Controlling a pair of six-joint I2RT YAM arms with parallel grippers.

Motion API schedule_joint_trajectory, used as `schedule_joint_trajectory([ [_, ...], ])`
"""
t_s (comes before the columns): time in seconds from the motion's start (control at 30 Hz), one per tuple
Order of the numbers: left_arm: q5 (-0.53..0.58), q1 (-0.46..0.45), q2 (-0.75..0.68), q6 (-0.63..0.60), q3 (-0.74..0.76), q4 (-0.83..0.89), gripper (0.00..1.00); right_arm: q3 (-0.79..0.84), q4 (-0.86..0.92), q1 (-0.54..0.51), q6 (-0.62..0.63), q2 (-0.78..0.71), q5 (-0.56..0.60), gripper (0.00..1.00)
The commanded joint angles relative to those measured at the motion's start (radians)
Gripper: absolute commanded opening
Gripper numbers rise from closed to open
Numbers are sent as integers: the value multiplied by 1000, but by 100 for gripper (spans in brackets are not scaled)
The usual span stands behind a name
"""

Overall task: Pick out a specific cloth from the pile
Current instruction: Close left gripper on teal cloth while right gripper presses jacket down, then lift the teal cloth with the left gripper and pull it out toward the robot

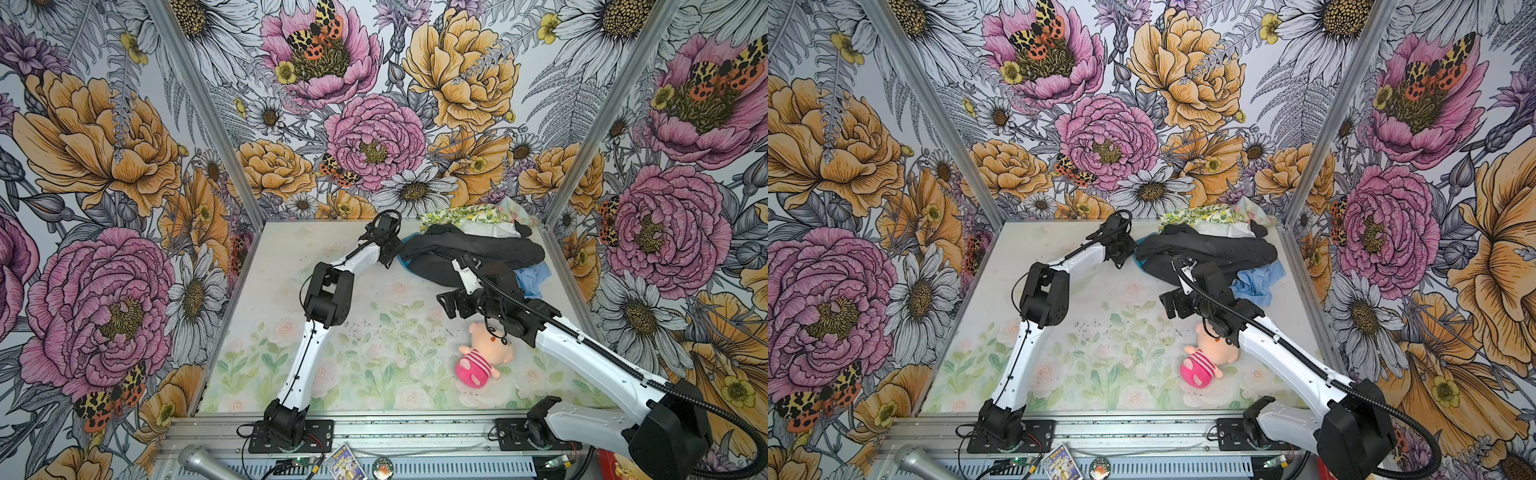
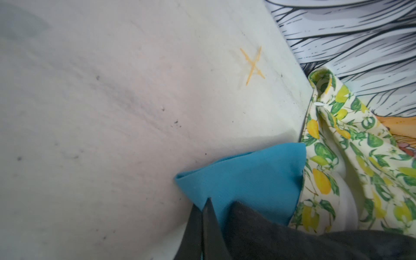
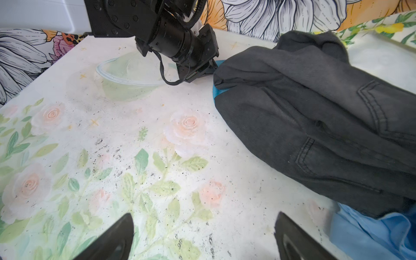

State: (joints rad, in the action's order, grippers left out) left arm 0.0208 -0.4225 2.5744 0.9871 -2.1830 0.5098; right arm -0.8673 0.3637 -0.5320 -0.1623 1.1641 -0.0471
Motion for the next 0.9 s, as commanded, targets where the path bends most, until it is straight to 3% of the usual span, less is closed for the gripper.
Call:
schedule_joint_trajectory([
  [0.0,32,-5,-43,-59,-36,-2,0,-14,-3,-2,2,-38,97,98],
  [0.3,4,-39,-136,-168,-178,-26,0,-1,-21,21,-33,-106,210,98],
  [0.87,-23,-129,-252,-309,-393,-41,0,-15,-27,70,-49,-135,209,98],
])
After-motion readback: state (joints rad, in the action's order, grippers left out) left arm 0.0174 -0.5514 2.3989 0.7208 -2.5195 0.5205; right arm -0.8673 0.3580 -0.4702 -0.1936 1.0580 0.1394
